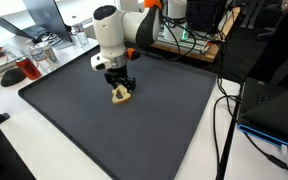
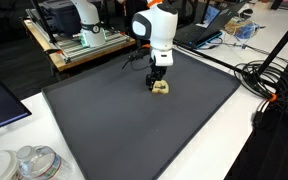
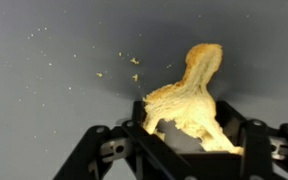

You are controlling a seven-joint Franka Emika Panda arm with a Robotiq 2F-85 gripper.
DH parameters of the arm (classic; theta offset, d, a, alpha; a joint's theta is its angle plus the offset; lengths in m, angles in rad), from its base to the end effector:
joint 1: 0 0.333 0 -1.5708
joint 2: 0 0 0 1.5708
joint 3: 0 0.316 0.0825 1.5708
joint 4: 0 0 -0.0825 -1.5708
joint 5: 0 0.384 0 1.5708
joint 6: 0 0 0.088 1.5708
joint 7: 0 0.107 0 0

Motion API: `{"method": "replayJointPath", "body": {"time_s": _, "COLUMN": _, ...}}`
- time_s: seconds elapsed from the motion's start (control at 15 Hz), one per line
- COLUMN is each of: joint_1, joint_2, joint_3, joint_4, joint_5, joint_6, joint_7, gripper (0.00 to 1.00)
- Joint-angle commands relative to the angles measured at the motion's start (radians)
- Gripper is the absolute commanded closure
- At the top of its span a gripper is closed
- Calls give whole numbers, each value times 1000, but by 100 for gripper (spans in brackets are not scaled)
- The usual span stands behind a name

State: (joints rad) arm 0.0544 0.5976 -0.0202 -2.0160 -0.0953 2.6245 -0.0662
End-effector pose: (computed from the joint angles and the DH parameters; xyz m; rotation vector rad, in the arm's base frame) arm 0.5994 0.0228 0.1516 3.0691 0.2871 0.0149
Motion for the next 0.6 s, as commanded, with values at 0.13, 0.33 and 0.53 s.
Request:
{"method": "replayJointPath", "body": {"time_s": 0.13, "joint_1": 18, "joint_2": 23, "joint_3": -14, "joint_4": 36, "joint_5": -38, "joint_6": -2, "joint_7": 25, "gripper": 69}}
{"method": "replayJointPath", "body": {"time_s": 0.33, "joint_1": 19, "joint_2": 19, "joint_3": -9, "joint_4": 38, "joint_5": -36, "joint_6": -6, "joint_7": 20, "gripper": 89}}
{"method": "replayJointPath", "body": {"time_s": 0.53, "joint_1": 16, "joint_2": 15, "joint_3": -4, "joint_4": 37, "joint_5": -32, "joint_6": -12, "joint_7": 14, "gripper": 98}}
